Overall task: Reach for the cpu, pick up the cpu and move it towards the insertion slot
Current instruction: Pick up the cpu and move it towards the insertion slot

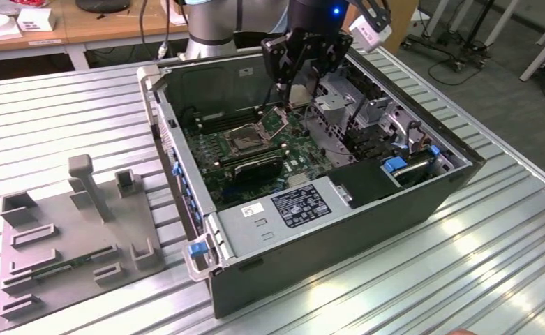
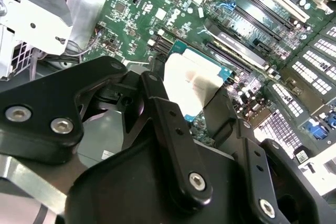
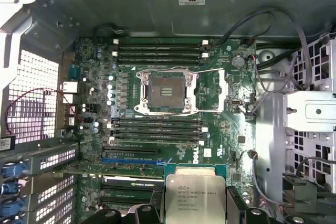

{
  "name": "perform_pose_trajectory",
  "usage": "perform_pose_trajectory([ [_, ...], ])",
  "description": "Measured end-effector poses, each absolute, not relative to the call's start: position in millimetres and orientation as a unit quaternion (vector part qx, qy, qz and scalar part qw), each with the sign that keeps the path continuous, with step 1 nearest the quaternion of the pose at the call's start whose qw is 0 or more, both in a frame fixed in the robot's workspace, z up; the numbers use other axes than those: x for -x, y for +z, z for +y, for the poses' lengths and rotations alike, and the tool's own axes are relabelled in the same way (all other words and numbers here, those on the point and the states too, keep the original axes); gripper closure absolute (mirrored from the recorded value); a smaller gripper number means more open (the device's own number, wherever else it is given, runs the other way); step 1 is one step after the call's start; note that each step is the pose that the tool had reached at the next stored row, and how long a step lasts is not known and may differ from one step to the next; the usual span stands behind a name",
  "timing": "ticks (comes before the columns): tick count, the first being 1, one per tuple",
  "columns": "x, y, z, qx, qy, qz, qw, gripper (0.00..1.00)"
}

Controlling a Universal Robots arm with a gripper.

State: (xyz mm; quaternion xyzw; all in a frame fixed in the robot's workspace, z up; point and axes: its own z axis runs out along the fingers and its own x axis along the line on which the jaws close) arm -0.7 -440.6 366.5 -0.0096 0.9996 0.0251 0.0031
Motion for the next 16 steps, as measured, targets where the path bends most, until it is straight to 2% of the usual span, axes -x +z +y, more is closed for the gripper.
perform_pose_trajectory([
  [16, -7.8, 366.4, -440.6, 0.010, 0.025, 1.000, 0.003, 0.46],
])
